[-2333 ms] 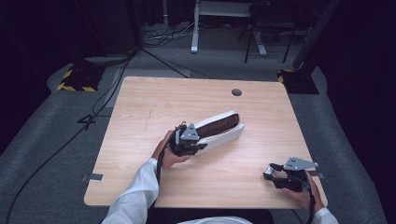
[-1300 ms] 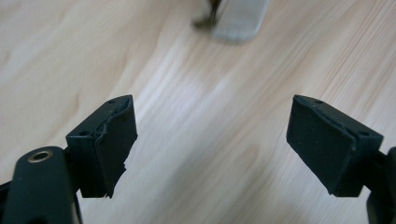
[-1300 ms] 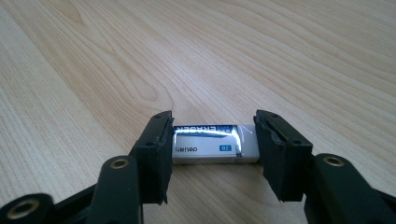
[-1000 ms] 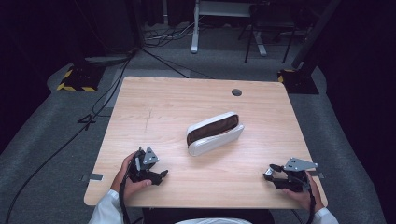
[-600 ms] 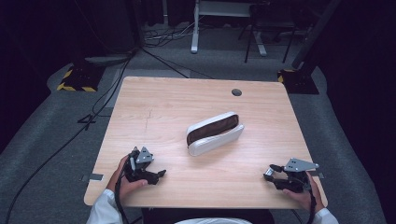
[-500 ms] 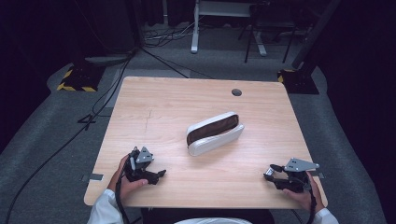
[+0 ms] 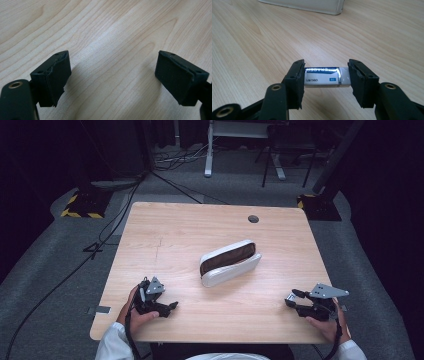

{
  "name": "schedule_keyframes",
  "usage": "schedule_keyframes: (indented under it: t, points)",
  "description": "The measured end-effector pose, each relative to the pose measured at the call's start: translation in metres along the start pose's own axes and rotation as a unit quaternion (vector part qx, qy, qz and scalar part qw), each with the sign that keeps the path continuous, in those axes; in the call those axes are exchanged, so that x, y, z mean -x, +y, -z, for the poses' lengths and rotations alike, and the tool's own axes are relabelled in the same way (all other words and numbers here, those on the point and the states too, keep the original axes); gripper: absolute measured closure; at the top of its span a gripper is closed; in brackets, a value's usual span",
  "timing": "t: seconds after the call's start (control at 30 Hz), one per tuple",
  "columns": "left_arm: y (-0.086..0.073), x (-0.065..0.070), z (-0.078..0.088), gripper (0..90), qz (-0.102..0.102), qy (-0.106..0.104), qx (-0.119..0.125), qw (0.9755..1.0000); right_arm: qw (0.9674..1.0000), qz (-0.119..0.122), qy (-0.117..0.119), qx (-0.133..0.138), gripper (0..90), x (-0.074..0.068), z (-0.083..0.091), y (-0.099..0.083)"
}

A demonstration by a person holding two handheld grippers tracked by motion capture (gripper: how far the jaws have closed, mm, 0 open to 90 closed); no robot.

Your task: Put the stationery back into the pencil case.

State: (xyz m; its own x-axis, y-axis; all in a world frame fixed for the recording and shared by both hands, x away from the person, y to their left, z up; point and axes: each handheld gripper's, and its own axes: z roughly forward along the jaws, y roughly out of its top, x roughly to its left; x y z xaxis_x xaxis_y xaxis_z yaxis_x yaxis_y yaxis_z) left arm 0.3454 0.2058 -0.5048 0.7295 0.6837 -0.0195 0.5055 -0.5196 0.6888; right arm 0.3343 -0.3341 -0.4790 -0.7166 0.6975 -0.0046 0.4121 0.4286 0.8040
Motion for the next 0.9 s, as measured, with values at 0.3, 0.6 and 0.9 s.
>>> schedule_keyframes:
  t: [0.3, 0.6, 0.9]
  points:
    - [0.002, 0.007, -0.002, 13.5, 0.018, 0.020, 0.000, 0.9996, 0.9998, 0.013, -0.006, 0.014, 49.1, -0.001, -0.002, 0.025]
    - [0.002, 0.007, -0.002, 13.2, 0.019, 0.017, -0.001, 0.9997, 0.9985, 0.031, -0.018, 0.041, 49.1, -0.005, -0.008, 0.067]
    - [0.003, 0.006, -0.002, 12.9, 0.018, 0.016, -0.002, 0.9997, 0.9964, 0.065, -0.019, 0.051, 49.1, -0.012, -0.022, 0.116]
